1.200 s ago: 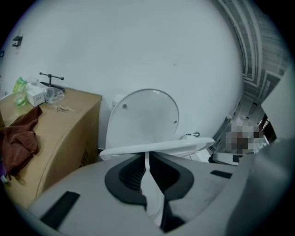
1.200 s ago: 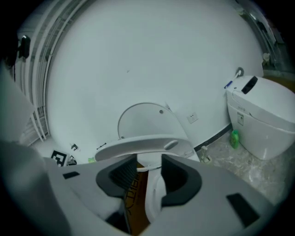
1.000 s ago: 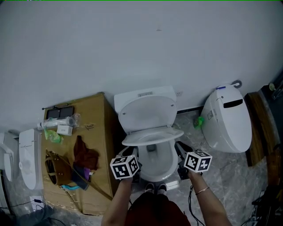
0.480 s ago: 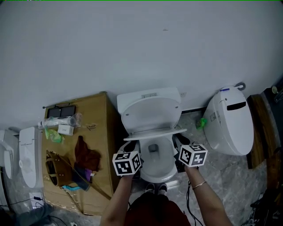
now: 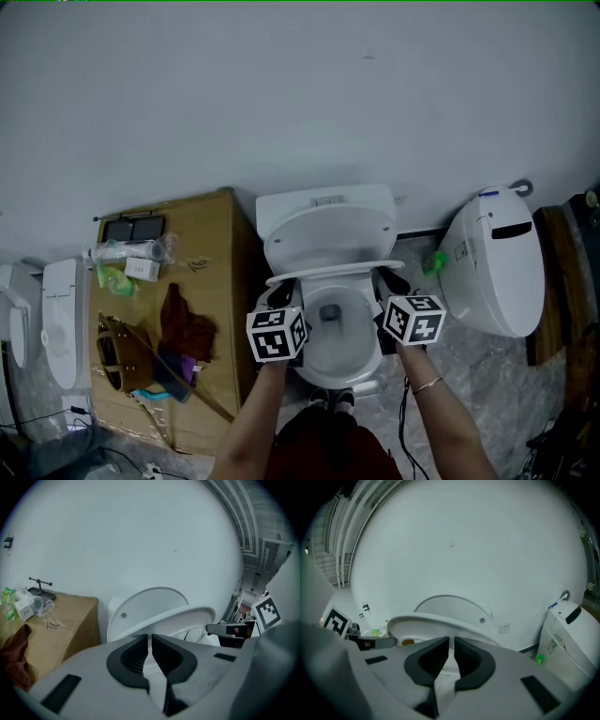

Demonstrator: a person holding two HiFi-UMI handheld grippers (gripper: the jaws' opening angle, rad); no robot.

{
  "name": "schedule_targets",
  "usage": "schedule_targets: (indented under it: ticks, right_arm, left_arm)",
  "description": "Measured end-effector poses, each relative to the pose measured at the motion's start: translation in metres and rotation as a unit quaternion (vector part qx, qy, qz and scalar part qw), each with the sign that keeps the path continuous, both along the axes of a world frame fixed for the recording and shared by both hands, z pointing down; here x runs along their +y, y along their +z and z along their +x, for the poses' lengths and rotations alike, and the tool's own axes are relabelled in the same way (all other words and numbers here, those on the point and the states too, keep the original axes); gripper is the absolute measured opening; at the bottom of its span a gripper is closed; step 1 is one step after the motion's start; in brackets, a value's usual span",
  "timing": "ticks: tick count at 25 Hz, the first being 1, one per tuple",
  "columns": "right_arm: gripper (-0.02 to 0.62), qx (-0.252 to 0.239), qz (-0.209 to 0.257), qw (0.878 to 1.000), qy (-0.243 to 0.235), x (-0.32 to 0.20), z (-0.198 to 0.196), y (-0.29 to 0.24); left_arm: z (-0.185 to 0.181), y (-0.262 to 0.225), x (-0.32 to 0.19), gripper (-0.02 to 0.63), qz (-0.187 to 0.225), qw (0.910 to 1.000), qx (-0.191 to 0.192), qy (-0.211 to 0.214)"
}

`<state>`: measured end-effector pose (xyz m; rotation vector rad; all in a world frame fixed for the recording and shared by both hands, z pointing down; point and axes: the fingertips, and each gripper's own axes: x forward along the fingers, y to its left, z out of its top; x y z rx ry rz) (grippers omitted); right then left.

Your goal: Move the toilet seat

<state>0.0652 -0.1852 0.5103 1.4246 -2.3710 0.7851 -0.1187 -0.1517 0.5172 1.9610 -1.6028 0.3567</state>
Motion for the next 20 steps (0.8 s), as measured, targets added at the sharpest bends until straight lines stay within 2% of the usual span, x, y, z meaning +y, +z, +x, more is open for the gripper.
schedule_targets:
  ticks: [20]
  right_arm:
    - [0.046, 0.038, 0.031, 0.999, -0.014, -0.066, -0.016, -0.004]
  left_arm:
    - [-0.013, -0.005, -0.066, 0.048, 0.031, 0.9992, -0.024, -0.008]
